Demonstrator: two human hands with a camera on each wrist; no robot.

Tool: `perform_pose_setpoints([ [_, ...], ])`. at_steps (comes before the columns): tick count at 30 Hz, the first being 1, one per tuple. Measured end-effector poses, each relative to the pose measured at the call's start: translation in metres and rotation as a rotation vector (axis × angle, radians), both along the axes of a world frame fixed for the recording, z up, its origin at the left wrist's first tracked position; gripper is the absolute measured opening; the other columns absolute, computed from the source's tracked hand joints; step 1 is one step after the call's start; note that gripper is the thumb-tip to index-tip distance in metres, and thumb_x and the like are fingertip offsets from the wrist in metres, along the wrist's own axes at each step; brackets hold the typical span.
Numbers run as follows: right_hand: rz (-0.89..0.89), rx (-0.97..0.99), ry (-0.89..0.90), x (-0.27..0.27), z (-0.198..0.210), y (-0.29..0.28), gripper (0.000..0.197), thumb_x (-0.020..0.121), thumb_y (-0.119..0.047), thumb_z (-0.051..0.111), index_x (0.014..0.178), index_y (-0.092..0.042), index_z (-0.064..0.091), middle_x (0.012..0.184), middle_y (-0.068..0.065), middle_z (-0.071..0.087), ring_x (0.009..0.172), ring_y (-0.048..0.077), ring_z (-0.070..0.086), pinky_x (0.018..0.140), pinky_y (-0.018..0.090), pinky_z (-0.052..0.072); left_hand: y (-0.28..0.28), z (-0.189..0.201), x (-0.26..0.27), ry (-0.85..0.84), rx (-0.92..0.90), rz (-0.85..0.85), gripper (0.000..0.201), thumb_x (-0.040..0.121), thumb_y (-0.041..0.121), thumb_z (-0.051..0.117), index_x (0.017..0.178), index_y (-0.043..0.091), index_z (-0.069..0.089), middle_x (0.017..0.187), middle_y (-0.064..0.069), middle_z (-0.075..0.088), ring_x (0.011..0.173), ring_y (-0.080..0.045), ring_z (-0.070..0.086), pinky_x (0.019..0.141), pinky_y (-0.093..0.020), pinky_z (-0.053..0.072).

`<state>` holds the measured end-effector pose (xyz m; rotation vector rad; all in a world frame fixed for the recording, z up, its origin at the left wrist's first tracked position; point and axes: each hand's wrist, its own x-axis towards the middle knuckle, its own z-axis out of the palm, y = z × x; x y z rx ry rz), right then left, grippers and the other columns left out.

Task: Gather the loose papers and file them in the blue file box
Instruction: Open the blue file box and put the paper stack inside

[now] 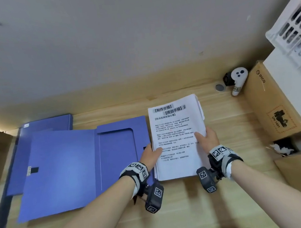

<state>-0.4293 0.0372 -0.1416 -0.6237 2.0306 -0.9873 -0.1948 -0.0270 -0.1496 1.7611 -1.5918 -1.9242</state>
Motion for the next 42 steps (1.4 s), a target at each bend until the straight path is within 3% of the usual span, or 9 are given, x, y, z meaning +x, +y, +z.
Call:
perform_pose_setpoints([
  [2, -0.005, -0.054, -0.021, 0.008, 0.013, -0.006, 0.031, 0.09, -0.011, 0.058, 0.12, -0.001, 0.06, 0.11, 0.014, 0.069, 0.101, 0.03, 0.066, 0.086, 0.039, 0.054, -0.011, -0.033, 0.012, 0.033, 0.065, 0.107, 0.105, 0.064, 0.081, 0.063, 0.146, 0.019, 0.04, 0.148, 0.002, 0.048, 0.131, -0.024, 0.051, 0.11, -0.047, 0.04],
  [5, -0.001, -0.109, -0.041, 0.024, 0.031, -0.013, 0.032, 0.092, -0.006, 0.056, 0.123, 0.003, 0.057, 0.114, 0.016, 0.067, 0.104, 0.028, 0.064, 0.085, 0.036, 0.051, -0.024, -0.025, 0.02, 0.067, 0.165, 0.204, 0.128, 0.049, 0.091, 0.063, 0.152, 0.023, 0.029, 0.154, 0.004, 0.036, 0.141, -0.026, 0.038, 0.116, -0.049, 0.031],
  [8, -0.023, -0.176, -0.072, 0.046, 0.045, -0.015, 0.029, 0.092, -0.005, 0.055, 0.121, 0.0, 0.057, 0.114, 0.018, 0.067, 0.102, 0.029, 0.065, 0.082, 0.034, 0.053, -0.024, 0.019, 0.032, 0.133, 0.216, 0.263, 0.114, 0.06, 0.087, 0.06, 0.15, 0.022, 0.033, 0.154, 0.002, 0.034, 0.144, -0.028, 0.033, 0.117, -0.05, 0.026],
  [10, -0.079, -0.208, -0.148, 0.065, 0.047, -0.014, 0.023, 0.093, -0.004, 0.052, 0.116, -0.006, 0.058, 0.105, 0.01, 0.069, 0.096, 0.025, 0.066, 0.074, 0.028, 0.055, -0.02, 0.026, 0.045, 0.218, 0.215, 0.317, 0.099, 0.063, 0.079, 0.067, 0.14, 0.02, 0.049, 0.145, 0.0, 0.051, 0.13, -0.029, 0.053, 0.109, -0.053, 0.039],
  [15, -0.059, -0.157, -0.15, 0.114, 0.022, -0.011, 0.026, 0.092, -0.016, 0.051, 0.117, -0.013, 0.06, 0.111, 0.006, 0.069, 0.1, 0.023, 0.066, 0.089, 0.04, 0.053, 0.003, 0.031, 0.082, 0.262, -0.046, 0.414, 0.027, 0.1, 0.02, 0.053, 0.119, 0.005, 0.064, 0.112, -0.008, 0.07, 0.101, -0.026, 0.067, 0.09, -0.038, 0.054],
  [26, 0.136, -0.035, -0.083, 0.221, -0.027, -0.036, 0.021, 0.09, 0.001, 0.046, 0.094, -0.011, 0.063, 0.081, 0.008, 0.065, 0.069, 0.025, 0.058, 0.062, 0.031, 0.048, -0.009, -0.004, 0.244, 0.061, -0.219, 0.497, 0.025, 0.099, 0.017, 0.054, 0.11, 0.001, 0.069, 0.103, -0.011, 0.073, 0.096, -0.028, 0.069, 0.083, -0.036, 0.056],
  [32, 0.361, -0.011, 0.336, 0.233, -0.042, -0.038, 0.038, 0.084, 0.004, 0.051, 0.118, -0.006, 0.062, 0.123, 0.013, 0.058, 0.114, 0.026, 0.054, 0.105, 0.04, 0.042, -0.028, 0.004, 0.317, 0.02, -0.265, 0.487, 0.022, 0.1, 0.017, 0.053, 0.108, 0.004, 0.069, 0.097, -0.007, 0.069, 0.086, -0.02, 0.064, 0.065, -0.02, 0.049],
  [38, 0.439, 0.007, 0.428, 0.233, -0.044, -0.037, 0.04, 0.078, 0.008, 0.055, 0.115, -0.003, 0.065, 0.126, 0.016, 0.056, 0.119, 0.034, 0.052, 0.107, 0.042, 0.039, -0.039, -0.003, 0.379, -0.179, -0.295, 0.482, 0.029, 0.097, 0.031, 0.055, 0.103, 0.008, 0.072, 0.102, -0.008, 0.073, 0.093, -0.028, 0.068, 0.086, -0.04, 0.055],
  [42, 0.45, 0.052, 0.442, 0.231, -0.044, -0.043, 0.04, 0.077, 0.006, 0.055, 0.115, -0.004, 0.066, 0.126, 0.015, 0.056, 0.119, 0.034, 0.051, 0.108, 0.043, 0.038, -0.043, 0.007, 0.388, -0.251, -0.339, 0.462, 0.022, 0.098, 0.027, 0.052, 0.093, 0.012, 0.069, 0.09, -0.008, 0.069, 0.081, -0.026, 0.062, 0.076, -0.036, 0.05],
])
